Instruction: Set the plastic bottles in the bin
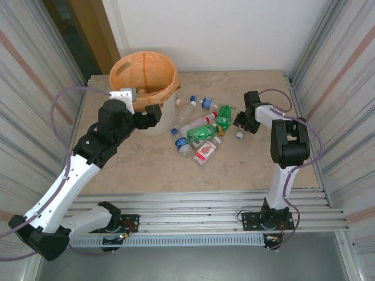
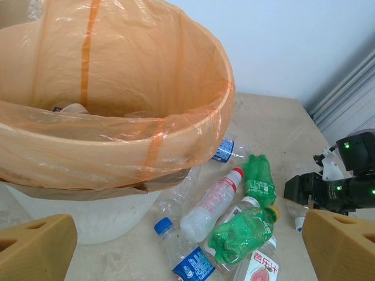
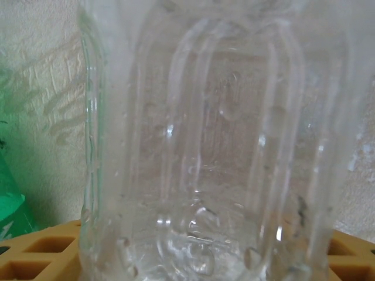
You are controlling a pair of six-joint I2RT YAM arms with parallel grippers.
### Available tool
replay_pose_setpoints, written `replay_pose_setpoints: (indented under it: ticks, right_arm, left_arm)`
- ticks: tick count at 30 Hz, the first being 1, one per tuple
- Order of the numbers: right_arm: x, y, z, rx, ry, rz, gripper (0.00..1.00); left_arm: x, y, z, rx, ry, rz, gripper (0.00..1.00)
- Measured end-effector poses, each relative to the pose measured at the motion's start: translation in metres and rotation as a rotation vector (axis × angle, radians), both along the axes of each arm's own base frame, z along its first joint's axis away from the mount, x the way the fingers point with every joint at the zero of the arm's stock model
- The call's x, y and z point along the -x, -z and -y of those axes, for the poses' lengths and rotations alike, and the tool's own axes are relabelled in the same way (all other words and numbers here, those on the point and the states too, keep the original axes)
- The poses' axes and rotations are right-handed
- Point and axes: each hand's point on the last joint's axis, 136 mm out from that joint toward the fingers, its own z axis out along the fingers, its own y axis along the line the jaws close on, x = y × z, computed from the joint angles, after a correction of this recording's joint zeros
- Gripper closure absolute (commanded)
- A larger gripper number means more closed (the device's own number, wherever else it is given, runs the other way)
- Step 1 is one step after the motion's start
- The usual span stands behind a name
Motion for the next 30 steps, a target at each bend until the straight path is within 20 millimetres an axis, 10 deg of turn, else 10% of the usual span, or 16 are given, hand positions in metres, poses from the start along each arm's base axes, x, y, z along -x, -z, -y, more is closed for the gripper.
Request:
replay_pose_setpoints:
  ticks: [10, 22, 30]
  right_arm:
    - [0.027, -0.059, -0.014, 0.008, -0.098, 0.141, 0.59]
    - [0.076, -0.228, -0.131, -0.078, -0.546, 0.708, 0.63]
    - [0.11, -0.279, -0.195, -0.193, -0.779, 0.897, 0.64]
  left_arm:
    - [0.002, 0.0, 0.004, 0.014, 0.02, -0.007, 0.01]
    - [0.007, -0.01, 0.025, 0.085, 0.128, 0.008, 0.01]
    - [0.013, -0.034, 0.06, 0.204, 0.301, 0.048, 0.01]
